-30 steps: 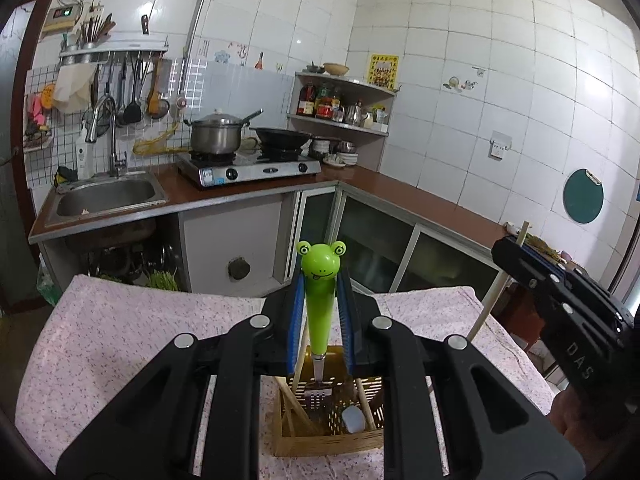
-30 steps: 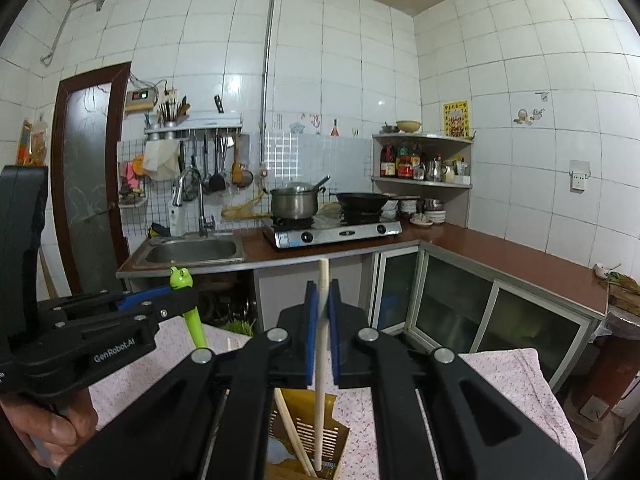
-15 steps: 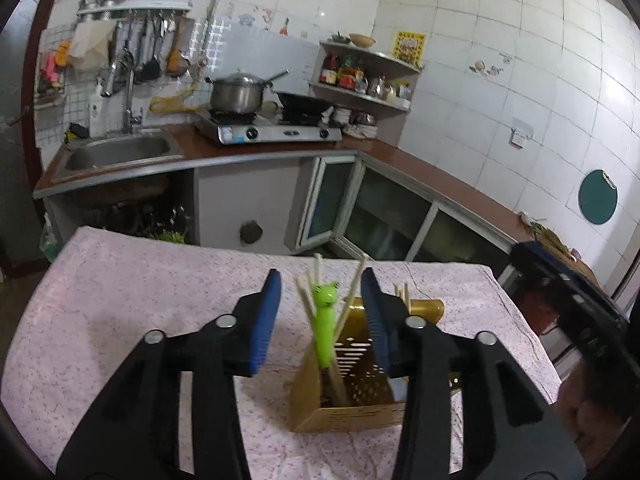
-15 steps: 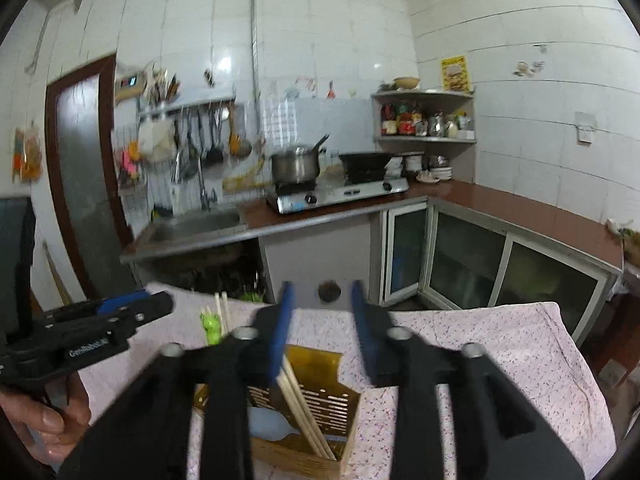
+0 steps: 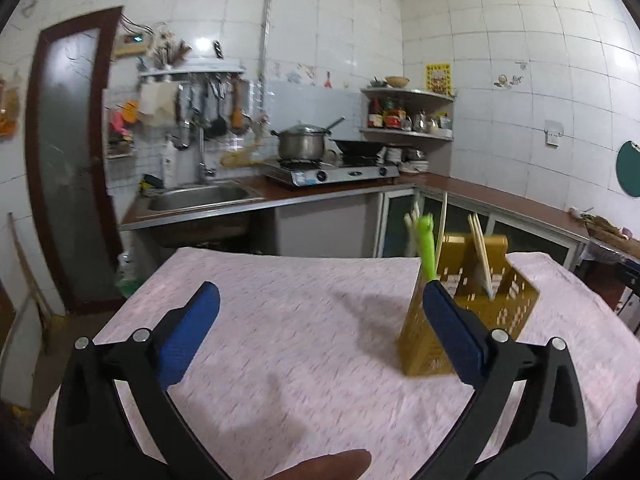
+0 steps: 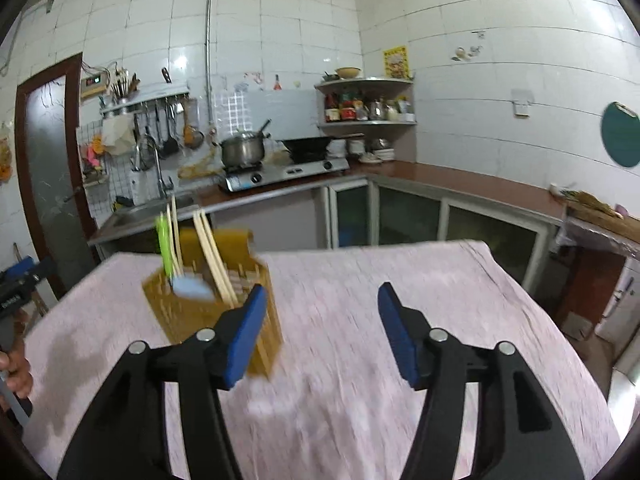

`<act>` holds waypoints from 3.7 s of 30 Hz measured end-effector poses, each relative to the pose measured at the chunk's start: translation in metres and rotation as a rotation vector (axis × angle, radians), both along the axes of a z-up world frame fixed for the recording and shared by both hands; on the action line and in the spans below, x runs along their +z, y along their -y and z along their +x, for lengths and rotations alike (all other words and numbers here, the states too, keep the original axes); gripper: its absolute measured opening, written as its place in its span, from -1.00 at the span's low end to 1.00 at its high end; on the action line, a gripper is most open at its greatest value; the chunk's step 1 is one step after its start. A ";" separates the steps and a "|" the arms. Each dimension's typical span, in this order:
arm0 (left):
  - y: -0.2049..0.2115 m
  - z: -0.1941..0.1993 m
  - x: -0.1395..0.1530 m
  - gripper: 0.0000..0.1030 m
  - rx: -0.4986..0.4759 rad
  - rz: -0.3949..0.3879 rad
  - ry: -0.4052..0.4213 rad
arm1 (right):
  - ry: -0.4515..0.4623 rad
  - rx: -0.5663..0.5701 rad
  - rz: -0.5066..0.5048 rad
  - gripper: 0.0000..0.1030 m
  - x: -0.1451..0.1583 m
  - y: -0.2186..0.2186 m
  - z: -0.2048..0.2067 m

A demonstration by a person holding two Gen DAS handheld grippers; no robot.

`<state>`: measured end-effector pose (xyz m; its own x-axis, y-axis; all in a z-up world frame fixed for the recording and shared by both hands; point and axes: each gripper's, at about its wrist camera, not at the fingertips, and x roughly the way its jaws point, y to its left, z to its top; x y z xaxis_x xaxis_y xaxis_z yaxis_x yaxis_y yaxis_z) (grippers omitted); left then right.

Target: Organize utensils

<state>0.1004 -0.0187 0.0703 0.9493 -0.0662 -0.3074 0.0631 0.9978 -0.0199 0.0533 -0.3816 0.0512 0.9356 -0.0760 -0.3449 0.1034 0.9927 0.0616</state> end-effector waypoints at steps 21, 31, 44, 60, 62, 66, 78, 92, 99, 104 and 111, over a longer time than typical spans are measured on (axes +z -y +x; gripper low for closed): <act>-0.001 -0.101 -0.072 0.91 0.029 0.008 0.067 | 0.090 -0.035 -0.093 0.20 -0.072 -0.036 -0.090; -0.001 -0.106 -0.073 0.90 0.046 -0.002 0.128 | 0.145 -0.063 -0.113 0.27 -0.073 -0.038 -0.101; 0.001 -0.106 -0.073 0.91 0.023 0.024 0.129 | 0.105 -0.079 -0.075 0.27 -0.078 -0.029 -0.096; -0.001 -0.105 -0.074 0.91 0.026 0.006 0.107 | 0.102 -0.076 -0.083 0.29 -0.079 -0.031 -0.097; -0.002 -0.106 -0.074 0.91 0.026 0.005 0.105 | 0.102 -0.076 -0.083 0.29 -0.079 -0.030 -0.097; -0.002 -0.105 -0.074 0.91 0.026 0.006 0.105 | 0.101 -0.075 -0.082 0.29 -0.078 -0.030 -0.097; -0.003 -0.105 -0.075 0.91 0.026 0.006 0.101 | 0.100 -0.073 -0.083 0.30 -0.078 -0.031 -0.096; -0.004 -0.103 -0.075 0.91 0.026 0.004 0.101 | 0.096 -0.072 -0.083 0.30 -0.079 -0.030 -0.096; -0.004 -0.103 -0.075 0.91 0.026 0.004 0.101 | 0.096 -0.072 -0.082 0.30 -0.079 -0.030 -0.096; -0.004 -0.103 -0.075 0.91 0.027 0.001 0.102 | 0.096 -0.072 -0.083 0.30 -0.079 -0.031 -0.096; -0.005 -0.102 -0.077 0.91 0.028 0.000 0.102 | 0.097 -0.074 -0.078 0.30 -0.079 -0.030 -0.096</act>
<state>-0.0014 -0.0141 -0.0064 0.9771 -0.0394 -0.2093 0.0370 0.9992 -0.0151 -0.0428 -0.3511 -0.0273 0.9550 -0.1691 -0.2438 0.1738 0.9848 -0.0024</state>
